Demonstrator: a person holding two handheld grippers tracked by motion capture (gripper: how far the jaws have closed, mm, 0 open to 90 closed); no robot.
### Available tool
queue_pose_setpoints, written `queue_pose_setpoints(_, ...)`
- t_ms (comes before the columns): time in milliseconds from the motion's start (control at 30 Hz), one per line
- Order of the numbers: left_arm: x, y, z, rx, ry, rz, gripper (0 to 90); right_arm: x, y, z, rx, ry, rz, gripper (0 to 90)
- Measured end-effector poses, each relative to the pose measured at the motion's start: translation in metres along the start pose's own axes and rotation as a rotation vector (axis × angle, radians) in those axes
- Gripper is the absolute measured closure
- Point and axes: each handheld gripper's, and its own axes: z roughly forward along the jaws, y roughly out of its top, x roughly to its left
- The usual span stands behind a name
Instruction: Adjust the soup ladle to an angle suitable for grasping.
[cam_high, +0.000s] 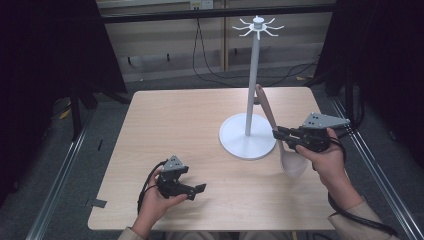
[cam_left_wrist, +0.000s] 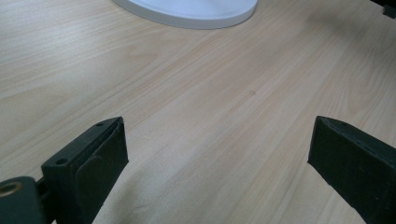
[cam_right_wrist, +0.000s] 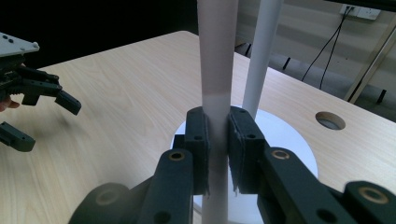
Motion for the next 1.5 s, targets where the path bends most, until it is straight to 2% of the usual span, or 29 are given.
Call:
queue_pose_setpoints(300, -0.001, 0.003, 0.004, -0.003, -0.004, 0.002, 4.5, -0.003, 0.010, -0.014, -0.053, -0.033, 0.016, 79.4)
queue_pose_setpoints(600, -0.002, 0.006, 0.008, -0.003, -0.015, 0.000, 4.5, -0.004, 0.022, -0.024, -0.106, -0.094, 0.029, 79.4)
queue_pose_setpoints(933, -0.001, 0.005, 0.007, -0.007, -0.014, -0.002, 4.5, -0.003, 0.033, -0.026, -0.125, -0.101, 0.030, 79.4)
queue_pose_setpoints(1367, -0.001, 0.005, 0.007, 0.008, -0.005, 0.008, 4.5, -0.005, 0.034, -0.029, -0.147, -0.113, 0.036, 79.4)
queue_pose_setpoints(1500, -0.001, 0.004, 0.006, 0.004, 0.000, 0.005, 4.5, -0.007, 0.037, -0.031, -0.167, -0.122, 0.052, 79.4)
